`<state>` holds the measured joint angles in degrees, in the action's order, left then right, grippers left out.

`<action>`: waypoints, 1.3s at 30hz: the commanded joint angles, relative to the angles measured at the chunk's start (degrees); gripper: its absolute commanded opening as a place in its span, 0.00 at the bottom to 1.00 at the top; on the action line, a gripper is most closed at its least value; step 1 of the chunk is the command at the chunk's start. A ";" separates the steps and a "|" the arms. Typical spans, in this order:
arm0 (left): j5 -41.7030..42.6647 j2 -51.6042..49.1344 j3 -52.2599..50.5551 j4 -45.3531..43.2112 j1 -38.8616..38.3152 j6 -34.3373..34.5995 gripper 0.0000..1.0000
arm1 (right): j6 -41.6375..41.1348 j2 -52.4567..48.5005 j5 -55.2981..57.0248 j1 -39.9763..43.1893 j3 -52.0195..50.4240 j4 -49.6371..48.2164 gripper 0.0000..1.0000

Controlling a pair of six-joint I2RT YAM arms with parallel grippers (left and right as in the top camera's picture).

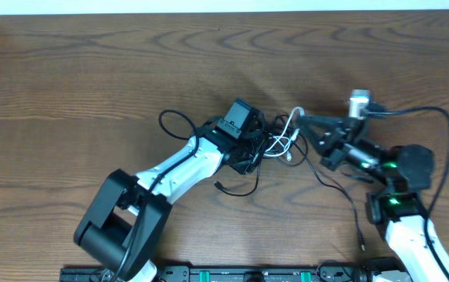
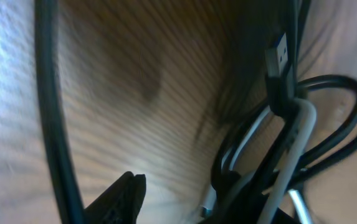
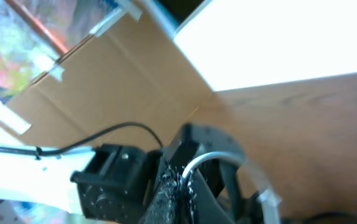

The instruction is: Untangle cables

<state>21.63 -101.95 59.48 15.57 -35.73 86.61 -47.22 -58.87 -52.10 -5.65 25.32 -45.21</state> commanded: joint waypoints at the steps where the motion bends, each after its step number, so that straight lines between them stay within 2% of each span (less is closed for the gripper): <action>1: -4.22 -1.77 0.31 0.26 0.09 -6.99 0.44 | 1.01 3.67 0.44 6.32 0.17 -0.63 0.01; 4: -5.75 -1.79 0.31 0.28 0.20 -12.26 0.44 | 1.01 5.62 0.02 12.90 0.17 -0.61 0.01; 9: -10.23 -1.77 0.31 0.11 0.44 -24.79 0.44 | 0.98 6.99 -0.98 21.49 0.17 -0.63 0.01; 11: -10.69 -1.77 0.31 0.15 0.66 -25.46 0.44 | -0.35 7.02 -2.40 23.96 0.17 -0.63 0.01; 13: -10.69 -1.77 0.31 -0.17 0.79 -22.62 0.41 | -3.39 6.95 -5.64 24.96 0.17 -0.63 0.01; 15: -10.54 -1.77 0.31 -1.79 0.90 -20.74 0.41 | -3.32 6.88 -9.18 24.79 0.17 -0.59 0.01; 18: -9.53 -1.77 0.31 -5.70 0.94 -20.79 0.35 | -2.38 6.71 -12.74 24.70 0.17 2.14 0.01; 22: -5.09 -1.77 0.31 -10.36 1.11 -22.10 0.25 | 1.57 5.97 -12.94 24.68 0.17 13.77 0.10; 26: -2.45 -1.77 0.31 -10.73 1.29 -22.27 0.11 | 6.73 3.98 -11.02 24.68 0.17 29.33 0.16; 29: 0.76 -1.77 0.31 -10.78 1.73 -22.23 0.10 | 11.13 2.23 -9.09 24.22 0.17 39.67 0.20; 32: 3.08 -1.77 0.31 -10.75 2.34 -22.23 0.08 | 15.74 0.81 -9.01 22.23 0.17 45.16 0.23; 35: 3.48 -1.77 0.31 -10.73 2.95 -21.11 0.08 | 18.23 -0.31 -8.22 18.88 0.15 48.06 0.33; 38: 3.23 -1.77 0.31 -10.75 3.45 -20.96 0.09 | 18.93 -1.18 -6.14 14.95 0.11 48.52 0.50; 39: 3.26 -1.77 0.31 -10.69 3.63 -20.98 0.11 | 18.82 -1.46 -5.01 13.62 0.09 48.52 0.51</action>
<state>23.66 -102.98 59.59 4.86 -32.73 65.76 -31.51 -59.72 -59.53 10.66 25.30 3.27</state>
